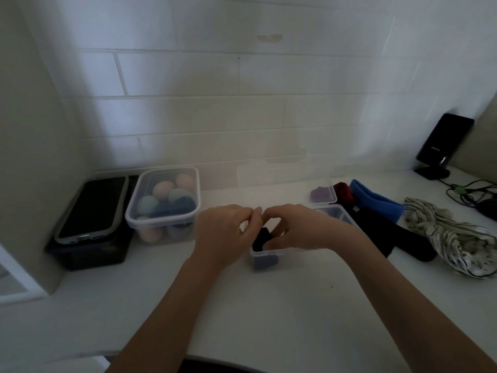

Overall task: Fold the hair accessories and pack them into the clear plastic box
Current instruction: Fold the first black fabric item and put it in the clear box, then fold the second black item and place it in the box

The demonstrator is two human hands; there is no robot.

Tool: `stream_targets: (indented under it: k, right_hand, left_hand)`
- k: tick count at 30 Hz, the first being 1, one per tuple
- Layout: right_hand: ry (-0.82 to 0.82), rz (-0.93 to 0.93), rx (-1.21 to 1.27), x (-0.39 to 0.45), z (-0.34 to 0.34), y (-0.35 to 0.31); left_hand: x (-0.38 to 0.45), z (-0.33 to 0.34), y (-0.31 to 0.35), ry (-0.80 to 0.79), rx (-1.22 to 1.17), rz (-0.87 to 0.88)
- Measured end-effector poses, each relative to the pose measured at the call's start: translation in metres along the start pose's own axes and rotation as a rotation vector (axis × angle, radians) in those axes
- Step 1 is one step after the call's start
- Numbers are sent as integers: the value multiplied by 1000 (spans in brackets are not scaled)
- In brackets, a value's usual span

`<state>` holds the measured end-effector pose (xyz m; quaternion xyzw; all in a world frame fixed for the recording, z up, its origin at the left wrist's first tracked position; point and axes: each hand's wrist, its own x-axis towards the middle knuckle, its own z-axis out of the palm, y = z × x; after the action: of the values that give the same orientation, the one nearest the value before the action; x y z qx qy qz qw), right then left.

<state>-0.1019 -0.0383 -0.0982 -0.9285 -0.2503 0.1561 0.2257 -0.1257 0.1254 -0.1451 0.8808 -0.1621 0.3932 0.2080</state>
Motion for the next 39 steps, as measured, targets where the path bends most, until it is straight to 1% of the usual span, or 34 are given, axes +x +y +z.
stream_targets:
  k: [4,8,13,15,17,19,21,24,29,31,32,34,39]
  right_hand:
    - [12,8,67,-3,-7,-2]
    - [128,5,162,-10,-22,2]
    - [370,9,259,-28,-47,19]
    - [506,44,243,-37,-56,33]
    - [660,106,185,-46,-62,54]
    - [748,215,138,-54,-63,77]
    - [739,339,30,-61,-59,97]
    - [647,473,-84,-69,-46,112]
    - [474,510,-55,-71,-29,103]
    - [454,502,-103,-70,-25,101]
    - [476,499,-107,-68,-23,102]
    - [564,483,-37,-66,-22,104]
    - [894,395,136,-66,-34,97]
  left_hand:
    - [2,-2,4,1,-109,1]
    - [2,-1,2,-7,-170,-26]
    - [3,0,4,6,-238,2]
    - [3,0,4,3,-268,15]
    - [2,0,3,-4,-271,22]
    - [2,1,3,-19,-256,30]
    - [1,3,3,-35,-247,31]
    - [0,4,3,-41,-245,35]
    - [1,-4,11,9,-288,-14]
    - [1,-5,14,18,-289,-27]
    - [1,-6,15,23,-291,-31]
    - [1,-7,15,25,-298,-39]
    - [3,-1,15,17,-309,-61]
